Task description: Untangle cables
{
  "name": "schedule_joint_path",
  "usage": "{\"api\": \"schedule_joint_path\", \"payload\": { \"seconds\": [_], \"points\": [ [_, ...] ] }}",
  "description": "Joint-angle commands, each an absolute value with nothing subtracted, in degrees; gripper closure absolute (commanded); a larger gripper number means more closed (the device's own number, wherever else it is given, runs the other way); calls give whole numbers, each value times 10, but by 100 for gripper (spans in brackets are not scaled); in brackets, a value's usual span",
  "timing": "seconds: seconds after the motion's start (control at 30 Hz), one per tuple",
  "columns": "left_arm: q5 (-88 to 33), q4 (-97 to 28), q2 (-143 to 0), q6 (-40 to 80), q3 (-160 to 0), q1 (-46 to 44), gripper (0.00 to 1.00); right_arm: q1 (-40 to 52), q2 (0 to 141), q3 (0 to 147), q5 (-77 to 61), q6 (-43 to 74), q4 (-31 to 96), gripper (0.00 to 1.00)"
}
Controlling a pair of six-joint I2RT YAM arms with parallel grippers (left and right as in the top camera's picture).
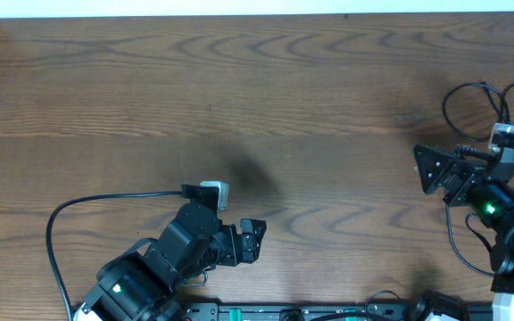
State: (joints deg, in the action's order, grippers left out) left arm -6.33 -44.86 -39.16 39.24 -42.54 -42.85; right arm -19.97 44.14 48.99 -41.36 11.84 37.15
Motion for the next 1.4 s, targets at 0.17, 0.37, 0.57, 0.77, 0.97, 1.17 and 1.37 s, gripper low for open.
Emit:
{"api": "schedule_joint_path", "payload": {
  "seconds": [0.17,0.37,0.57,0.77,0.97,1.17,1.37],
  "points": [
    [-65,-450,-389,397,-434,-428,4,-171,441,490,-374,128,358,1],
    [-65,-450,-389,397,-434,-428,4,-90,391,489,-234,128,341,1],
    [-65,-450,-389,397,-434,-428,4,-23,329,489,-125,128,298,1],
    [-65,-450,-389,397,-434,-428,4,-15,266,464,-110,89,220,1],
    [-65,-450,-389,397,-434,-428,4,-14,183,340,-111,85,47,1],
    [-65,-450,-389,397,-434,-428,4,4,108,216,-65,66,-66,1],
    [-65,-450,-389,397,-434,-428,4,7,75,132,-29,65,-120,1]
  ]
}}
